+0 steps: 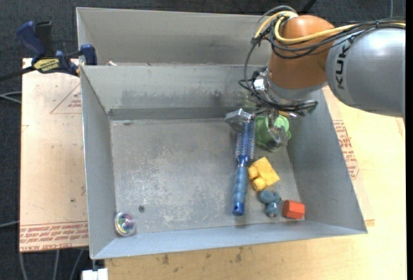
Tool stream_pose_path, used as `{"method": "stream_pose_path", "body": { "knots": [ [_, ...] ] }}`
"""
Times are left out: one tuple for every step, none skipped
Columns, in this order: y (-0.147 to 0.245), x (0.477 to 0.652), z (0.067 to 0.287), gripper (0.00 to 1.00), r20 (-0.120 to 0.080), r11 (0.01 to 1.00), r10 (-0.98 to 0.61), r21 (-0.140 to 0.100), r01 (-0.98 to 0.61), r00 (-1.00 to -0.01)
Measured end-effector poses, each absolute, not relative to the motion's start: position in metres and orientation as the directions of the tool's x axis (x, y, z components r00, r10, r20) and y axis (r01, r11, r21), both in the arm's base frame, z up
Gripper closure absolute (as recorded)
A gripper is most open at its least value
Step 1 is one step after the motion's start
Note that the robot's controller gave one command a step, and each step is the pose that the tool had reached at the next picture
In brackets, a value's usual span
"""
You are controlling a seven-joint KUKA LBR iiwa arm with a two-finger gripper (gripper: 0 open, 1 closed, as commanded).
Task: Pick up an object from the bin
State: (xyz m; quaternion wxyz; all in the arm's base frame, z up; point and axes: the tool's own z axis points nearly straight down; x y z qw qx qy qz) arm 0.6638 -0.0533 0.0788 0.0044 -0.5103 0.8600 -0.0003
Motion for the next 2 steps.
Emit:
{"method": "stream_pose_path", "body": {
  "knots": [
    [-0.054, 0.663, 0.078, 1.0, -0.006, 0.481, -0.877, -0.004, -0.877, -0.481],
    [-0.053, 0.666, 0.194, 1.0, -0.006, 0.484, -0.875, -0.01, -0.875, -0.484]
  ]
}}
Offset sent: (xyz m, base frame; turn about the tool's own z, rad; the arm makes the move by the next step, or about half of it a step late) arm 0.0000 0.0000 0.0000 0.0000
